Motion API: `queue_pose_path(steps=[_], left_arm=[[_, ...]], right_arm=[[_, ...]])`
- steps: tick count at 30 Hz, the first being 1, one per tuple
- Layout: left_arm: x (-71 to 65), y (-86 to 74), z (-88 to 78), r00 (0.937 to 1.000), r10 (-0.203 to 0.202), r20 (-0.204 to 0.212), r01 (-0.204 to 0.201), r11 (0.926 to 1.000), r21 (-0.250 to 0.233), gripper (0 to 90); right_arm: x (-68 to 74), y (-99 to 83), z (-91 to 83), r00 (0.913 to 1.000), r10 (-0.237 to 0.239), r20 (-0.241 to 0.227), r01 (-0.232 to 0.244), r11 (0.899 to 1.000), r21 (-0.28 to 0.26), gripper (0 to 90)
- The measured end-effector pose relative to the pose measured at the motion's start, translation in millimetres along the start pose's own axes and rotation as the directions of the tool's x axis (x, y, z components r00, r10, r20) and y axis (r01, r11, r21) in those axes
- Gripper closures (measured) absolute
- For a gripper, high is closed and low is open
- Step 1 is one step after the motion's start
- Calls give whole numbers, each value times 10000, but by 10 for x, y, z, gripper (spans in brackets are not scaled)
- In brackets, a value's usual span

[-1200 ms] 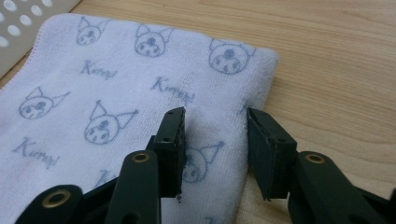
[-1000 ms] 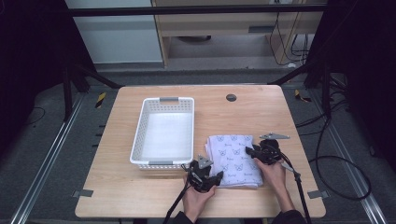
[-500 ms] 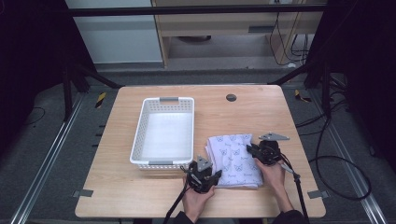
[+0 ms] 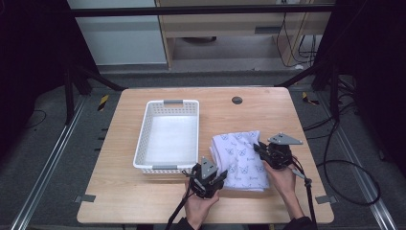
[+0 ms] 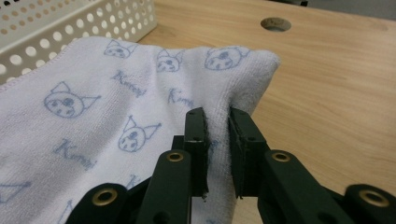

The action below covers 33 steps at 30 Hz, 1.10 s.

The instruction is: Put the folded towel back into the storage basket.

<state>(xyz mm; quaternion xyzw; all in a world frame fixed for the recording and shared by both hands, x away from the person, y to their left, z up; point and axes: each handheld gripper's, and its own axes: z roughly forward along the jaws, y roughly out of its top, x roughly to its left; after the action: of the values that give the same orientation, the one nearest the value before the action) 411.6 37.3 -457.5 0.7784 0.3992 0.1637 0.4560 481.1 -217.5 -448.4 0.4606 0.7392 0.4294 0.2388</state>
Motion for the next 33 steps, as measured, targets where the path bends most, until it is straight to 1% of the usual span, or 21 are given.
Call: queue_pose_path(steps=[2, 7, 10, 14, 15, 21, 25, 28, 33], left_arm=[[-13, 27, -35, 10000, 96, 7, -96, 9999, -76, 724], [-18, 99, -112, 9995, 326, 1, -326, 9993, -191, 725], [-30, 130, -138, 9989, 461, -20, -461, 9987, -238, 724], [-52, 178, -176, 9980, 638, -37, -638, 9975, -293, 724], [-48, 212, -198, 9979, 649, -18, -649, 9973, -345, 724], [-60, 289, -262, 9970, 771, -22, -771, 9959, -475, 725], [-65, 335, -293, 9964, 846, -58, -848, 9951, -516, 726], [-43, 380, -329, 9966, 819, -17, -819, 9946, -644, 727], [-11, 460, -397, 9963, 858, -101, -863, 9933, -775, 728]], right_arm=[[20, 46, -62, 10000, -86, 16, 87, 9998, -175, 786], [35, 90, -144, 10000, -23, -15, 22, 9993, -379, 786], [47, 114, -188, 9999, -120, 69, 123, 9986, -511, 786], [54, 145, -228, 9998, -125, 140, 134, 9981, -610, 786], [60, 166, -252, 9997, -159, 185, 171, 9976, -673, 786], [58, 206, -305, 9998, -82, 181, 98, 9958, -910, 787], [74, 245, -329, 9996, -128, 232, 151, 9946, -1023, 787], [87, 289, -349, 9997, -70, 242, 97, 9935, -1135, 788], [124, 349, -368, 9995, -132, 288, 167, 9918, -1263, 788]])
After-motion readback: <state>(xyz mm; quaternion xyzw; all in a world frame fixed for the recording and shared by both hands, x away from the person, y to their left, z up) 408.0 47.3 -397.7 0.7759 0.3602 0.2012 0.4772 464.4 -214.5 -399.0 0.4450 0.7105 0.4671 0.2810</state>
